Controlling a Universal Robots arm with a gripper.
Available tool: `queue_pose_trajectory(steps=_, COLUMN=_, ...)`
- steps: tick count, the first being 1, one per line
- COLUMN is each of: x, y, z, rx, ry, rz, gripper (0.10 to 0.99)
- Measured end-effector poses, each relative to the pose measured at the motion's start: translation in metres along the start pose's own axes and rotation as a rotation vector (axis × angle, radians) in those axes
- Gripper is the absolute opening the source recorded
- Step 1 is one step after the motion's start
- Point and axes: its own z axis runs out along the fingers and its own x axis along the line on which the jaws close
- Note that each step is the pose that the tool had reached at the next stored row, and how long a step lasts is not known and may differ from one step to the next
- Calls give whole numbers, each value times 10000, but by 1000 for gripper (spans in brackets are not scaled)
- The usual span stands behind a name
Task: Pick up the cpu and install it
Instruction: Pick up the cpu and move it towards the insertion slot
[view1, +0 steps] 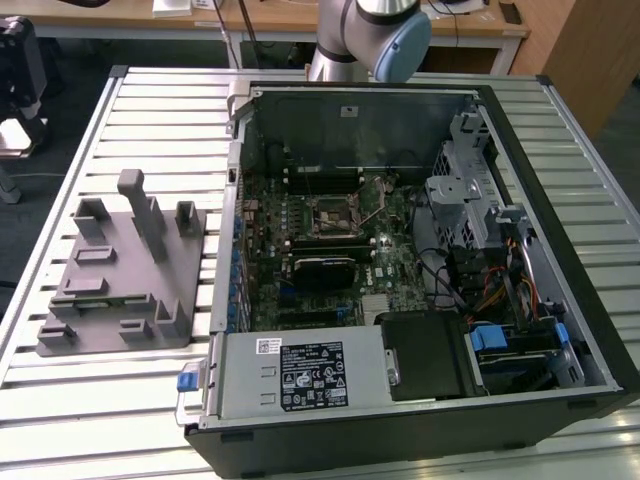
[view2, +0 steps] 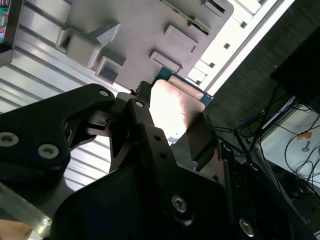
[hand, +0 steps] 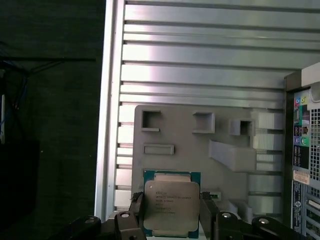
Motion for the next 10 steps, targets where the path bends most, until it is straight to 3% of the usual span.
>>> queue_pose_trajectory(steps=10, x=-225, y=-7, z=-1, rx=-27, ry=80, rz=3, gripper=533)
